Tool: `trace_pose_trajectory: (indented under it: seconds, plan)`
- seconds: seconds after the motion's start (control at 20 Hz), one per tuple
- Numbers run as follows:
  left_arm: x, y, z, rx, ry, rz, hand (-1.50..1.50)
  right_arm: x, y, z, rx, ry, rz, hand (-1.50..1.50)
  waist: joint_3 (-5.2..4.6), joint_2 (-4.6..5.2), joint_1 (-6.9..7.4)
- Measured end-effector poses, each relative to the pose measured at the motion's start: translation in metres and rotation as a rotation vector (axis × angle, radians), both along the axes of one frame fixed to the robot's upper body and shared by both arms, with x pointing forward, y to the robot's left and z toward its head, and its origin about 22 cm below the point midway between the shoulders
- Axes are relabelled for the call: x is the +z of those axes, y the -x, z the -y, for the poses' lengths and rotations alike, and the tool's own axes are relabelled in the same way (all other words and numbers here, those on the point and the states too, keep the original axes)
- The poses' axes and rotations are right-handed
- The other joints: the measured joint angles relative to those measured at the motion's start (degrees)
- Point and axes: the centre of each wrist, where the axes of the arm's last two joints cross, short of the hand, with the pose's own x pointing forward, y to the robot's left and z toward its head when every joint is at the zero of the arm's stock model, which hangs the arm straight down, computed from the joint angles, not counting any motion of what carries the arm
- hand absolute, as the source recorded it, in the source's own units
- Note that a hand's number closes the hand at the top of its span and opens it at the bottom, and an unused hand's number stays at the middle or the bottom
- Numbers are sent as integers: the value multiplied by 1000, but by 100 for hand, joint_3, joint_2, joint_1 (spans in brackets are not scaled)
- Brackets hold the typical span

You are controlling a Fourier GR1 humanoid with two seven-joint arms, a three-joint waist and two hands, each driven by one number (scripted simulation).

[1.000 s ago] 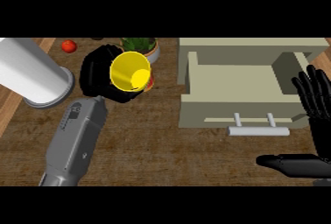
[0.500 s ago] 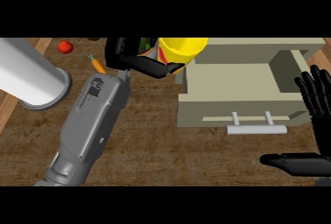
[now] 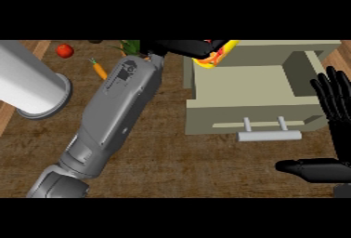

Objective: Pick up the cup, place it into the drawer and close the drawer

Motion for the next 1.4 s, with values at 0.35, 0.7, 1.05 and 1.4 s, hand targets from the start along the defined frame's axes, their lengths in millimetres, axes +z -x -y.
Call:
trace_pose_trajectory:
  seconds: [0.35,0.7,1.05,1.4]
  plan:
    - [-7,-4,22,25,-46,-68,150,5,-5,5,7,6,11,-150,1,16,-92]
    - [-23,-2,33,34,-106,-108,150,4,-2,1,21,6,9,-150,2,38,-194]
    - [-46,3,37,54,-247,-142,-150,9,-8,5,41,14,18,-150,4,62,-277]
    - [-57,10,45,73,-376,-169,-150,10,-14,1,57,10,24,-150,6,78,-355]
